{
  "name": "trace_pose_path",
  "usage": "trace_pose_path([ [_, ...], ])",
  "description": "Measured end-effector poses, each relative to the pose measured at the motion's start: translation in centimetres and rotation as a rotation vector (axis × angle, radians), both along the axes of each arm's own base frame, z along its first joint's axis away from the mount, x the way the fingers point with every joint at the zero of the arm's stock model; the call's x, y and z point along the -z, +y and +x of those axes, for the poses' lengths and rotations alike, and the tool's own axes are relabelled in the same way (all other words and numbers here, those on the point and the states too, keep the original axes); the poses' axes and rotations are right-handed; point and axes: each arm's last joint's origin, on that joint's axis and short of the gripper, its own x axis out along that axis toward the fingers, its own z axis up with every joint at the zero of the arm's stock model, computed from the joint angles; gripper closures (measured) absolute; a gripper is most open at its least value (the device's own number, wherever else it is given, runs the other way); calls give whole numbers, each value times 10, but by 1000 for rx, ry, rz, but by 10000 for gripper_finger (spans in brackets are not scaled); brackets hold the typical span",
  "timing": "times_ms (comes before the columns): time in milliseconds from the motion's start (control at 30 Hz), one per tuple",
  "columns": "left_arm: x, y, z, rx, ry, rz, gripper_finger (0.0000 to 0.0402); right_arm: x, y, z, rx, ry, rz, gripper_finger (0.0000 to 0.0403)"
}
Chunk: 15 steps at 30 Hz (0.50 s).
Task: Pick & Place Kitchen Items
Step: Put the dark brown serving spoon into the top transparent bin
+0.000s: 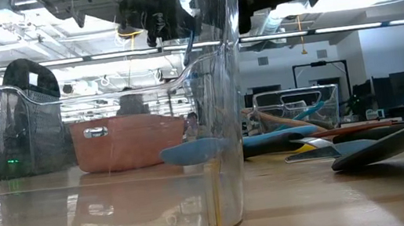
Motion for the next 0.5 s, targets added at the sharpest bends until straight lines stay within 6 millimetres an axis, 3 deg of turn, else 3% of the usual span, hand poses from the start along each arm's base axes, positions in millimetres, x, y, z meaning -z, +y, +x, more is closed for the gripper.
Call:
trace_pose_path([
  [233, 2, 0, 0, 2, 15, -8, 378, -1, 1, 0, -3, -3, 0, 221],
  [500, 2, 0, 0, -2, 14, -7, 360, -1, 1, -1, 1, -4, 3, 326],
])
